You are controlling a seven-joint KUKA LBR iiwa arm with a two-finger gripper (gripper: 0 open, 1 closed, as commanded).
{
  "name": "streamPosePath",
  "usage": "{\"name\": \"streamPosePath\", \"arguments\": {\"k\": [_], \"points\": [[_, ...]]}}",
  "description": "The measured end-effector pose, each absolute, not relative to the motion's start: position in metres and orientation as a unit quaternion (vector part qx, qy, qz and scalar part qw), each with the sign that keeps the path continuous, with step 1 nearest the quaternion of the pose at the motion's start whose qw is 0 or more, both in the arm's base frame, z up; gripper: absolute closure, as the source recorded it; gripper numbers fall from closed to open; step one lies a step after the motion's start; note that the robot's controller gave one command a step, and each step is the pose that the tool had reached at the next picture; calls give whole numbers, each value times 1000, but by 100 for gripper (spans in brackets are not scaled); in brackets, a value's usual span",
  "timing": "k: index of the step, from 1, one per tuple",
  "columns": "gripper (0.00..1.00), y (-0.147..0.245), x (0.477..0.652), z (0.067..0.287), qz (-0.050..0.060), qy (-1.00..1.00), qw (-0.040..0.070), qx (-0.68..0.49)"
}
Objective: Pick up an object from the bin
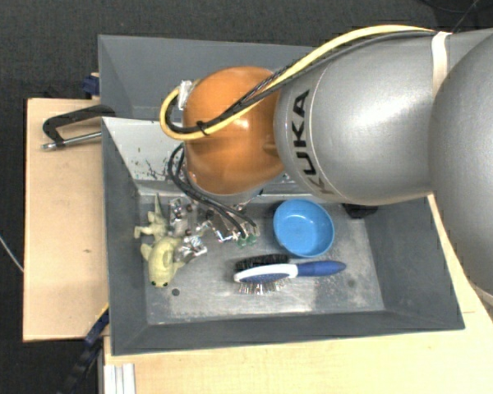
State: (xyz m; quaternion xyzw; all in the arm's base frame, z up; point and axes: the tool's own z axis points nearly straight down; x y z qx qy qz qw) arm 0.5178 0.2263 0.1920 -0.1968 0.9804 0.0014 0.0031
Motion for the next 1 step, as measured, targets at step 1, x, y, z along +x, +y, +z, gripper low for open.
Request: {"name": "streamPosePath", "arguments": {"k": [1], "points": [[100, 212, 541, 221, 1, 980, 5, -197]]}}
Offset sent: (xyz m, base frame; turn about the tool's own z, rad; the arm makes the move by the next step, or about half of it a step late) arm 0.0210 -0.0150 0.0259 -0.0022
